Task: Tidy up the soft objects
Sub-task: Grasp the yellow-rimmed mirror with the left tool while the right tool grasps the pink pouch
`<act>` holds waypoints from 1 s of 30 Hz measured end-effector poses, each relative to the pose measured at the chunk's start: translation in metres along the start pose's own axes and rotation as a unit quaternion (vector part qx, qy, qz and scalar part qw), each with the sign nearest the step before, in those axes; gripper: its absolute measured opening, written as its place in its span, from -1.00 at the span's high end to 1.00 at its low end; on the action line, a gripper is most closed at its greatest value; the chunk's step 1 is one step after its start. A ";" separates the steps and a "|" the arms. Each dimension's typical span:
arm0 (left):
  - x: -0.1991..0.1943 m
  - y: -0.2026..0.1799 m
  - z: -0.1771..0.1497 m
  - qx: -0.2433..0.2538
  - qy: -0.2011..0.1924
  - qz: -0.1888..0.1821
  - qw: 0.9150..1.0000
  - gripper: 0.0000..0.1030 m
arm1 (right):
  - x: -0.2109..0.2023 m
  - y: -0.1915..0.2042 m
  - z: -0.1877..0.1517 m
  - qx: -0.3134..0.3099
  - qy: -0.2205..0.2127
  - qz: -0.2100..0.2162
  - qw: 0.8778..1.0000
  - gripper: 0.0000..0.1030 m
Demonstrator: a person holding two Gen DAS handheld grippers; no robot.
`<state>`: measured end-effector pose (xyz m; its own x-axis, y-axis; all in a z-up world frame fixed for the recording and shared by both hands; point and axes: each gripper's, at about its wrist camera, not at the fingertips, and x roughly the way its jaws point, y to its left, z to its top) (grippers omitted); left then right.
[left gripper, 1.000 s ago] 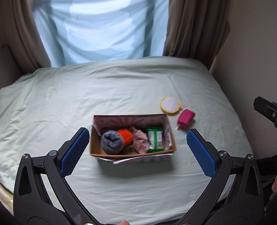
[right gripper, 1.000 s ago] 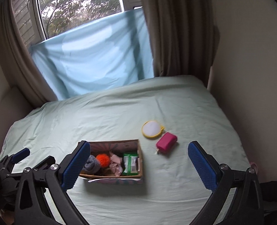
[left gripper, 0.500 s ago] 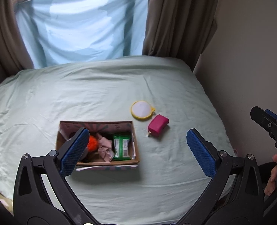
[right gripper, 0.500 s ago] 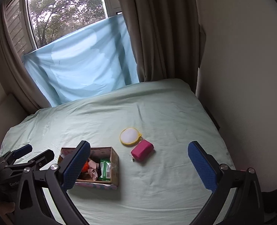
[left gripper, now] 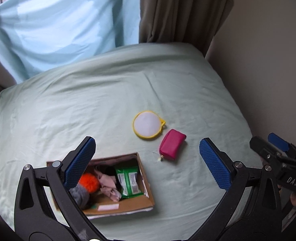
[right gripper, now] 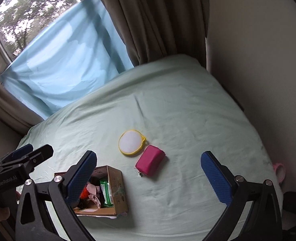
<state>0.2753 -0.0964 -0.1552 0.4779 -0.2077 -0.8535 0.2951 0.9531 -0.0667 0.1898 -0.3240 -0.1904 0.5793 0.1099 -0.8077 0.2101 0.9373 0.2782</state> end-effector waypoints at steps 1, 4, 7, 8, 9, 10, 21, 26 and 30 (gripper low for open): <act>0.013 0.004 0.006 0.004 0.008 -0.004 1.000 -0.99 | 0.015 0.001 0.000 0.008 0.006 -0.003 1.000 -1.00; 0.059 0.010 0.024 0.025 0.035 -0.023 0.999 -1.00 | 0.053 0.002 0.001 0.028 0.020 -0.013 0.999 -1.00; 0.103 0.010 0.039 0.060 0.058 -0.039 0.996 -0.99 | 0.087 0.003 0.000 0.045 0.038 -0.020 0.998 -1.00; 0.118 0.009 0.042 0.073 0.066 -0.045 0.994 -1.00 | 0.099 0.003 -0.002 0.051 0.046 -0.020 0.997 -1.00; 0.135 0.008 0.046 0.086 0.073 -0.053 0.992 -1.00 | 0.109 0.004 -0.004 0.054 0.051 -0.022 0.997 -1.00; 0.149 0.008 0.047 0.092 0.082 -0.064 0.990 -1.00 | 0.121 0.004 -0.007 0.057 0.052 -0.027 0.997 -1.00; 0.325 -0.003 0.039 0.145 0.235 -0.098 0.956 -0.99 | 0.229 -0.006 -0.040 0.099 0.117 -0.061 0.986 -1.00; 0.370 -0.004 0.024 0.141 0.259 -0.088 0.952 -0.99 | 0.263 -0.008 -0.048 0.129 0.144 -0.079 0.978 -0.91; 0.394 -0.010 0.014 0.155 0.269 -0.078 0.947 -0.99 | 0.289 -0.007 -0.052 0.140 0.165 -0.092 0.972 -0.83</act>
<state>0.4720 -0.1909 -0.4832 -0.0586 -0.1197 -0.9911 0.5960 0.7923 -0.1309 0.3147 -0.2813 -0.4528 0.2366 0.0932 -0.9671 0.5181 0.8300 0.2068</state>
